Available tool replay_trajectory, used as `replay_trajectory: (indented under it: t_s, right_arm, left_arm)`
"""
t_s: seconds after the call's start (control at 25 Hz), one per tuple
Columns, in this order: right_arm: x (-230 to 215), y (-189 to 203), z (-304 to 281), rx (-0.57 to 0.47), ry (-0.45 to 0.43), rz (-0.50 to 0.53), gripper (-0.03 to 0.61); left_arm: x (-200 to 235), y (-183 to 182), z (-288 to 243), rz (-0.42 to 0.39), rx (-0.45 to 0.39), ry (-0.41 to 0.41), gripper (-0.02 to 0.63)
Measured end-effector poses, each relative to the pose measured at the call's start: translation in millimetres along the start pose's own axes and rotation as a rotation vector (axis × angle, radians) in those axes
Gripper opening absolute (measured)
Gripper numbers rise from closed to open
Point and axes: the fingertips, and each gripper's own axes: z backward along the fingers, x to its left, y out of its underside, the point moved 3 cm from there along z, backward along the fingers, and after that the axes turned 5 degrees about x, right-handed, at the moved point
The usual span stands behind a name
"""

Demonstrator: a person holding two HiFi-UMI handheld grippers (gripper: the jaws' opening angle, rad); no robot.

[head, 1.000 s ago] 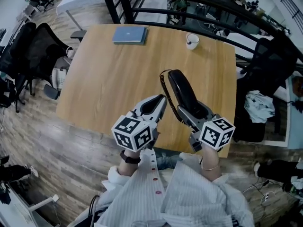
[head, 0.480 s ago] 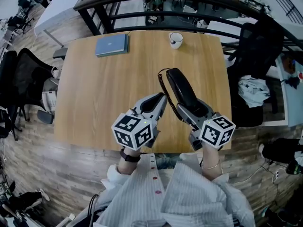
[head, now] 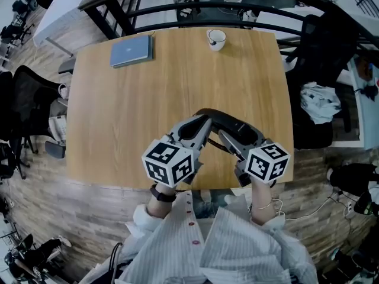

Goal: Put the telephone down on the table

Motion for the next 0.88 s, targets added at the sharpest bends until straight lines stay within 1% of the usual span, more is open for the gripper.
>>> replay_trajectory:
  t_s: [0.12,0.36,0.64,0.88]
  right_arm:
    - [-7,12,-10,0.021,0.005,-0.014,0.313]
    - [-23,19,-24,0.010,0.019,-0.044,0.313]
    - [-47,22,-36,-0.001,0.065,-0.049,0.313]
    - [-69,32,-41,0.012,0.105,-0.059,0.313]
  left_arm:
    - [7,7,-4,0.012,0.010,-0.010,0.041]
    - [25,21,-9,0.029,0.023,-0.043,0.041]
    - [45,39,-18,0.043,0.052,-0.069,0.041]
    - [56,54,-31,0.049,0.080,-0.069,0.041]
